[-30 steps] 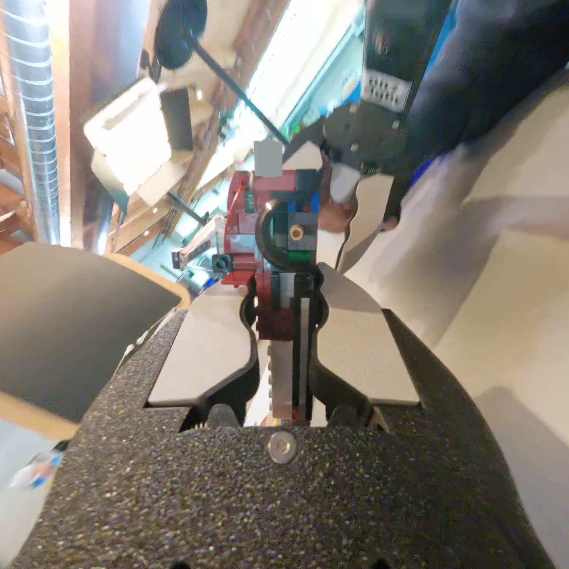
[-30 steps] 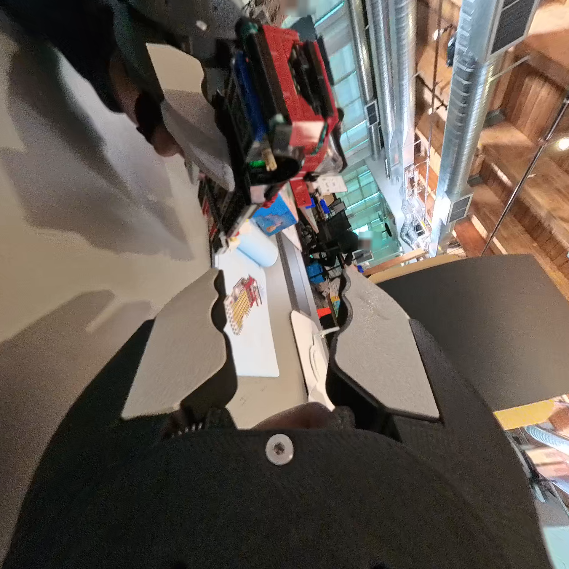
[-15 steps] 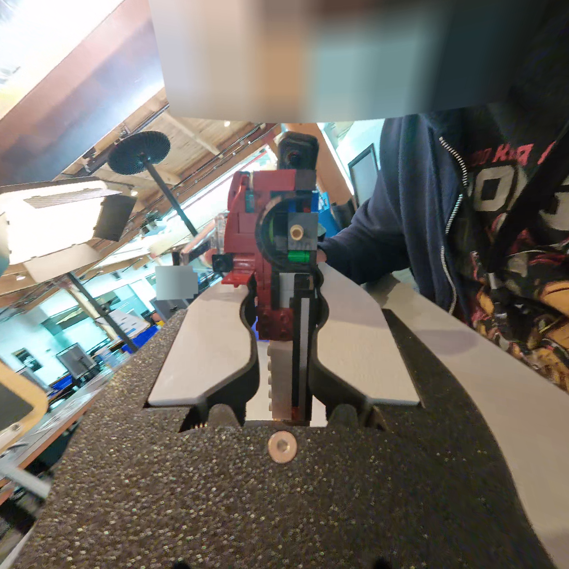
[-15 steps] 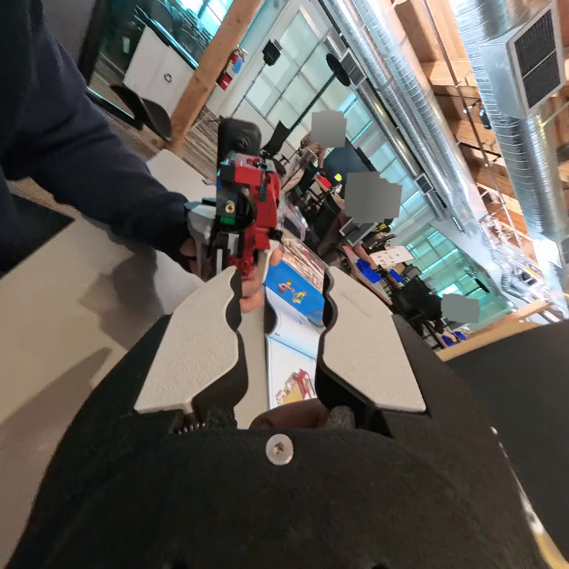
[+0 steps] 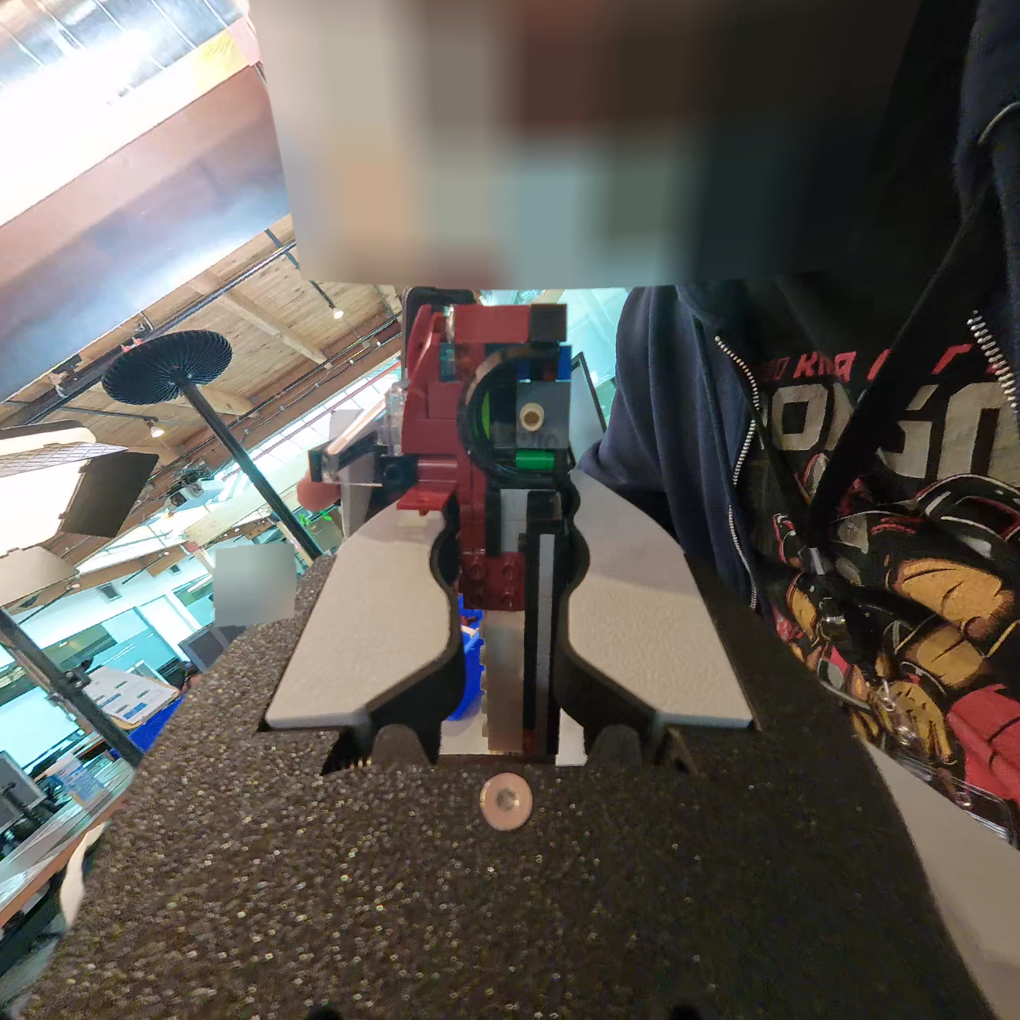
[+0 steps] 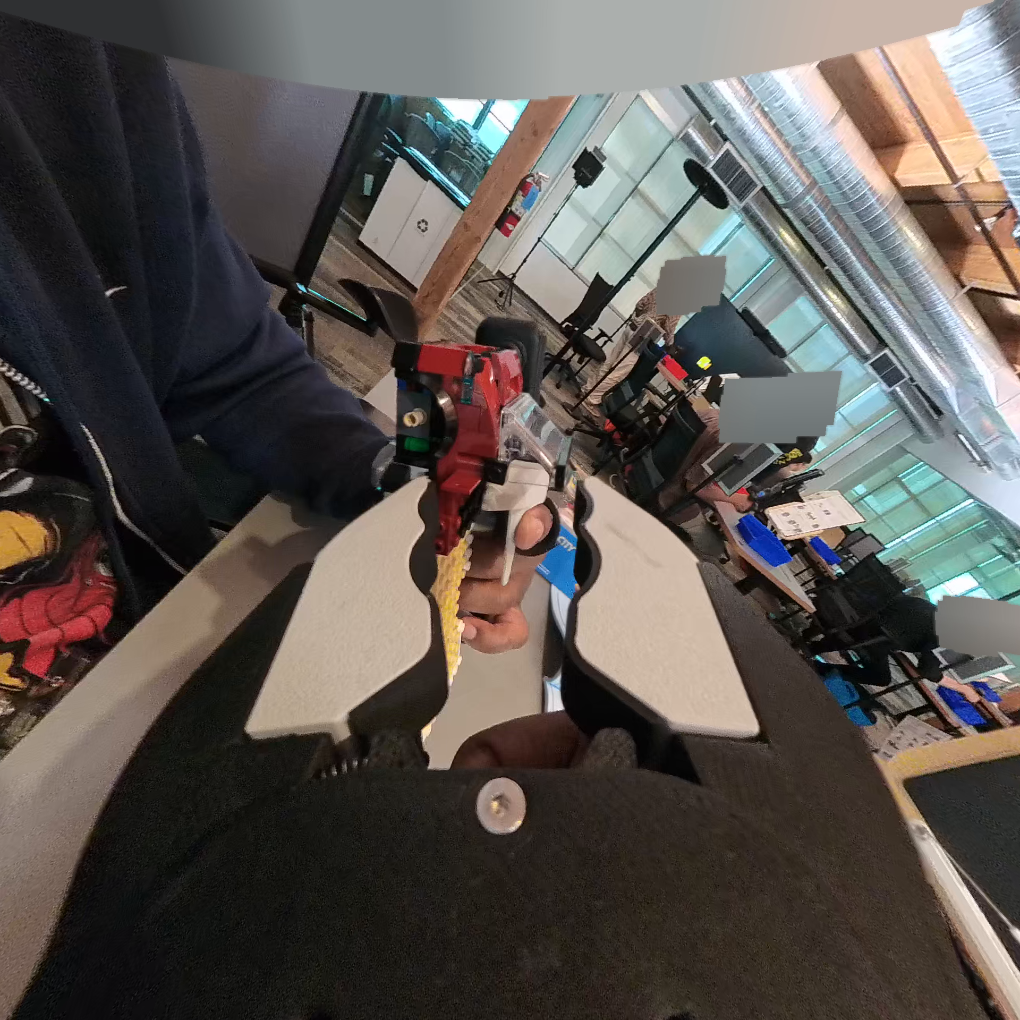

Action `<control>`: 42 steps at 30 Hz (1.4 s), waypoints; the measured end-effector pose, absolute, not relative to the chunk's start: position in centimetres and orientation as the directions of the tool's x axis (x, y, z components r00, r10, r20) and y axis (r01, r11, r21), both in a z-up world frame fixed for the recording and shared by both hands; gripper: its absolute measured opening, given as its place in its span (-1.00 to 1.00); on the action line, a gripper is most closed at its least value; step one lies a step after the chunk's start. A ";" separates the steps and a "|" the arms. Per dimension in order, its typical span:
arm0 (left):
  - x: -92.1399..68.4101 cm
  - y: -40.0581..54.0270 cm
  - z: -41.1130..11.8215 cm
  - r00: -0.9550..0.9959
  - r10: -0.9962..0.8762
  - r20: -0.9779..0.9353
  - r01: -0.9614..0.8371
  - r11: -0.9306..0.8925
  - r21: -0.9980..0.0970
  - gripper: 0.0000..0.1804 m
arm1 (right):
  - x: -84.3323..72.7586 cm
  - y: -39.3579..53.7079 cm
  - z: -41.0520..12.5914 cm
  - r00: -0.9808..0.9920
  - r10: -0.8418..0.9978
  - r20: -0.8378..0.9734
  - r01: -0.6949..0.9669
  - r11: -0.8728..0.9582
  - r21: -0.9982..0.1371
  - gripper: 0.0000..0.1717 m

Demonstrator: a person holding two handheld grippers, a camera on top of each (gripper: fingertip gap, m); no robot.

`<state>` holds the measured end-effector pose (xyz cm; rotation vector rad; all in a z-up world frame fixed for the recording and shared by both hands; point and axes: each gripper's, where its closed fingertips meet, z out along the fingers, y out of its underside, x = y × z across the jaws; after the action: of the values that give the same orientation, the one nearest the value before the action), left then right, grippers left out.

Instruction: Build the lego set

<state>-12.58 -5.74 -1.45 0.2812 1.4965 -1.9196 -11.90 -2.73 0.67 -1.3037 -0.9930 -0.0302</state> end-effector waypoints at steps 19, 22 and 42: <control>-12.7 -5.6 -1.5 -0.803 -0.331 -0.496 0.564 -0.149 -0.812 -0.62 | -12.3 -2.4 0.6 0.606 0.541 0.583 0.525 0.278 -0.804 -0.50; -12.7 -5.7 -1.5 -0.808 -0.327 -0.490 0.555 -0.144 -0.819 -0.62 | -12.2 -2.5 0.6 0.604 0.539 0.587 0.530 0.279 -0.801 -0.50; -12.3 -6.0 -2.1 -0.821 -0.320 -0.473 0.531 -0.119 -0.839 -0.62 | -11.9 -3.0 0.2 0.586 0.526 0.616 0.577 0.263 -0.773 -0.51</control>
<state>-12.26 -6.02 -2.08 0.2347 1.6007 -1.9851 -11.90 -2.97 0.16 -1.3778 -1.0319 -0.0440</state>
